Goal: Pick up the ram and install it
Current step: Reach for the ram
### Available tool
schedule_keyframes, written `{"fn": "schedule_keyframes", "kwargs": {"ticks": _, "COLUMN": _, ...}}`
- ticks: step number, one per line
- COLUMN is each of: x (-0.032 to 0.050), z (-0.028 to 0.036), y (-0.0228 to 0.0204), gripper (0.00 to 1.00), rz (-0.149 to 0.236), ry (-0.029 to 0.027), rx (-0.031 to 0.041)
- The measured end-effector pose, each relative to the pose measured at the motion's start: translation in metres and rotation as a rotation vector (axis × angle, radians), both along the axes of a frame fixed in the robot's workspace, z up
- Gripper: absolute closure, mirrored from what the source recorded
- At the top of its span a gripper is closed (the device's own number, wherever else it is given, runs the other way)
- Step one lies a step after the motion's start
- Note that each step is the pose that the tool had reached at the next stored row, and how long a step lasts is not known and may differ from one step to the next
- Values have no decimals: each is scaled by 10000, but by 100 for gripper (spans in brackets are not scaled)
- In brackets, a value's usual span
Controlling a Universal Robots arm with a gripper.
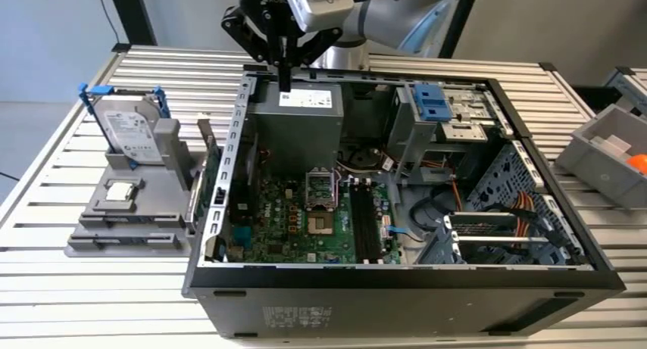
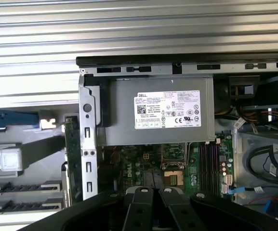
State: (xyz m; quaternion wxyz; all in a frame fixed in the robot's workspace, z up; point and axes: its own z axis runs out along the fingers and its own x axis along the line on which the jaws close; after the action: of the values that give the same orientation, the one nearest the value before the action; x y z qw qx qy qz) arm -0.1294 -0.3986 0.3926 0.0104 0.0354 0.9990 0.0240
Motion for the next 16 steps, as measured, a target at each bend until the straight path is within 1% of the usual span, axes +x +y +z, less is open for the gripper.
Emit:
{"fn": "schedule_keyframes", "kwargs": {"ticks": 4, "x": -29, "z": 0, "y": 0, "gripper": 100, "rz": 13, "ry": 3, "rx": 0}}
{"fn": "schedule_keyframes", "kwargs": {"ticks": 7, "x": -45, "z": -1, "y": 0, "gripper": 100, "rz": 17, "ry": 34, "rx": 5}}
{"fn": "schedule_keyframes", "kwargs": {"ticks": 9, "x": -52, "z": 0, "y": 0, "gripper": 100, "rz": 19, "ry": 75, "rx": 6}}
{"fn": "schedule_keyframes", "kwargs": {"ticks": 16, "x": -101, "z": -1, "y": 0, "gripper": 100, "rz": 25, "ry": 95, "rx": 8}}
